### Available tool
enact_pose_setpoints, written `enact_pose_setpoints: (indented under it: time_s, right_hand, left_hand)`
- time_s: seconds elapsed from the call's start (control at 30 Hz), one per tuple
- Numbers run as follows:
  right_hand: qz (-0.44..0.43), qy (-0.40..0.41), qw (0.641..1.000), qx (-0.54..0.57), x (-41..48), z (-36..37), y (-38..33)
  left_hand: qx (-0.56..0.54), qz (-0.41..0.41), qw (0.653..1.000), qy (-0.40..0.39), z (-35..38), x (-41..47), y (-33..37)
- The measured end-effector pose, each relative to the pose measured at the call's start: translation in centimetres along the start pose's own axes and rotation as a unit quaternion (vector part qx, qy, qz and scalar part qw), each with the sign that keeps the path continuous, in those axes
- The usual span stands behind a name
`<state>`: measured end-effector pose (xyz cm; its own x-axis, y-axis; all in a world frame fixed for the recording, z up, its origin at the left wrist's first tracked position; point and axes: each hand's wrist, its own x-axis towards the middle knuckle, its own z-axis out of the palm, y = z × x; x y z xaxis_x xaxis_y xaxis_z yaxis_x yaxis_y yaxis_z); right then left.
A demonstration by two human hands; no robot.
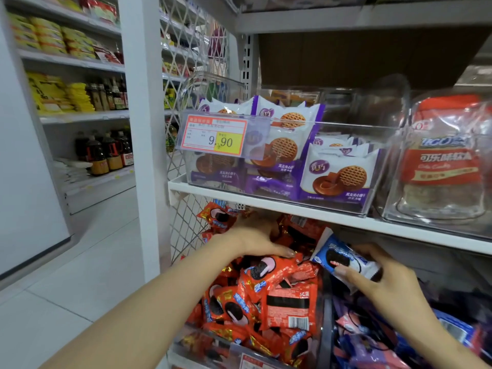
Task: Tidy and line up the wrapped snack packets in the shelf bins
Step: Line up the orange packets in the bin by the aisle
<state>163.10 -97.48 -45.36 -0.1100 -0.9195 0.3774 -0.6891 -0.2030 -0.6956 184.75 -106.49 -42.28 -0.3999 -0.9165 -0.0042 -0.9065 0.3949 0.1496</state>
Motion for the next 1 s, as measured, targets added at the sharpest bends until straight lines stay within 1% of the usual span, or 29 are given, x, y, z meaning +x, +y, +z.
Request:
enact_pose_setpoints:
  time_s: [0.1,0.17,0.23,0.33,0.37,0.43,0.5,0.57,0.63,0.67,0.7,0.77,0.83,0.87,0.93,1.0]
  right_hand:
    - [-0.007,0.008,1.000,0.002,0.1,-0.2,0.0]
    - [-0.015,0.010,1.000,0.007,0.1,-0.4,-0.1]
    - [-0.018,0.006,1.000,0.011,0.0,-0.5,-0.3]
    - [-0.018,0.005,1.000,0.013,0.0,-0.5,-0.5]
    - [-0.017,0.005,1.000,0.014,0.1,-0.6,-0.4]
    - [-0.017,0.009,1.000,0.013,0.1,-0.6,-0.3]
    - [-0.018,0.013,1.000,0.012,0.1,-0.7,-0.1]
    - [-0.018,0.018,1.000,0.010,0.2,-0.8,0.0]
    - [-0.014,0.023,1.000,0.006,0.3,-0.8,0.2]
    - [-0.010,0.024,1.000,0.004,0.4,-0.8,0.4]
    - [-0.004,0.025,1.000,0.001,0.5,-0.8,0.6]
    - [0.000,0.029,1.000,-0.004,0.7,-0.7,1.0]
    - [0.000,0.038,0.999,-0.002,0.8,-0.7,1.3]
    - [0.001,0.042,0.999,0.003,0.9,-0.8,1.5]
    - [0.004,0.050,0.999,0.010,1.2,-0.7,1.9]
    - [0.007,0.061,0.998,0.005,1.4,-0.8,2.5]
  left_hand:
    - [-0.001,-0.012,0.999,0.047,0.0,0.5,-0.3]
    - [0.025,-0.052,0.993,0.102,-0.8,0.5,-1.3]
    - [0.055,-0.085,0.986,0.133,-1.6,0.1,-2.4]
    - [0.112,-0.096,0.986,0.083,-2.3,-0.3,-3.9]
    - [0.116,-0.117,0.983,0.081,-2.3,-0.3,-4.5]
    - [0.064,-0.214,0.968,0.115,-1.4,0.0,-5.4]
    - [0.073,-0.242,0.959,0.129,-1.0,0.2,-5.5]
    - [0.072,-0.204,0.963,0.160,-0.6,0.5,-5.0]
    - [0.025,-0.138,0.971,0.192,-0.6,0.6,-3.7]
    - [0.000,-0.098,0.978,0.183,-0.6,0.6,-2.8]
    - [-0.019,-0.054,0.986,0.155,-0.6,0.8,-1.8]
    - [-0.015,0.010,0.997,0.072,-0.3,1.2,-0.1]
    - [0.001,0.028,0.999,0.016,0.0,2.0,0.6]
    - [-0.006,0.021,1.000,-0.003,0.1,2.5,0.5]
    - [-0.019,-0.005,0.999,-0.027,0.1,2.8,0.1]
    - [-0.025,-0.033,0.999,-0.031,0.1,3.0,-1.0]
